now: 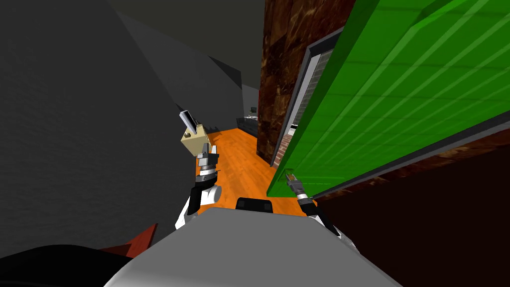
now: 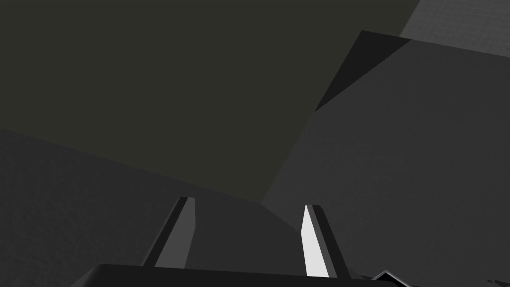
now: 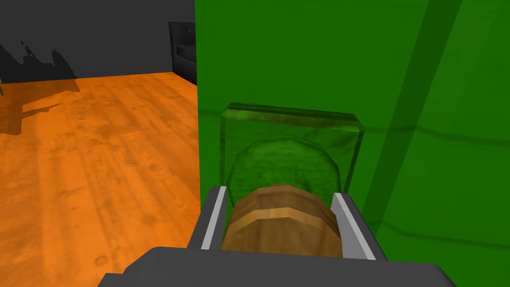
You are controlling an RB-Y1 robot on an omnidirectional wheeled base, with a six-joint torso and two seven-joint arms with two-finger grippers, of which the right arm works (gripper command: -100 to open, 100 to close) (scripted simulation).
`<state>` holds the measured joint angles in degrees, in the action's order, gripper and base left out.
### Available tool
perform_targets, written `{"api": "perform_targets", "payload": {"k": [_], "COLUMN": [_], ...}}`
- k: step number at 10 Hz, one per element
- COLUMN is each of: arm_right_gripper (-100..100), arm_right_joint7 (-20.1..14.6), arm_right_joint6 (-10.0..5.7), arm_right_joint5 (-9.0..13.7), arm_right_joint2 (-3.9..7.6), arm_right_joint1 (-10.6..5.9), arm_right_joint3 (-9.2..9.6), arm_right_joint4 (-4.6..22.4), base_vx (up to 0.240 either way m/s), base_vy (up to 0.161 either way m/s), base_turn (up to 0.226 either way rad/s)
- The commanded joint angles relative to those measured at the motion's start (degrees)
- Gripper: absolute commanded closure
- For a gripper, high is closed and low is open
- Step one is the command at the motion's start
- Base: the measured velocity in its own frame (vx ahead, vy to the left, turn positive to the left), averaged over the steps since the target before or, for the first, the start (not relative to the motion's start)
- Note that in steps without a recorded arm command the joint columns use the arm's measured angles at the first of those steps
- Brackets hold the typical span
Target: Pull the door open
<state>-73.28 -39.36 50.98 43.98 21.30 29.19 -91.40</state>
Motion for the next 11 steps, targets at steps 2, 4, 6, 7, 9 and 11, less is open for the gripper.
{"api": "perform_targets", "payload": {"k": [2,4,6,7,9,11], "arm_right_gripper": [100,100,100,100,100,100], "arm_right_joint7": [-2.8,-2.88,-3.78,-4.34,-5.65,-7.17], "arm_right_joint6": [-2.73,-4.23,-7.01,-8.72,-12.69,-17.06], "arm_right_joint5": [-1.68,-1.99,-2.83,-3.34,-4.57,-5.99], "arm_right_joint2": [2.99,2.86,3.29,3.56,4.19,4.93], "arm_right_joint1": [2.46,2.83,3.62,4.11,5.26,6.6], "arm_right_joint3": [2.53,2.76,3.69,4.26,5.61,7.17], "arm_right_joint4": [-1.99,-0.4,1.24,2.25,4.66,7.44], "base_vx": [-0.07,-0.002,0.082,0.089,0.088,0.098], "base_vy": [-0.032,0.011,0.065,0.051,0.06,0.043], "base_turn": [-0.094,0.001,-0.021,-0.007,-0.008,-0.011]}}
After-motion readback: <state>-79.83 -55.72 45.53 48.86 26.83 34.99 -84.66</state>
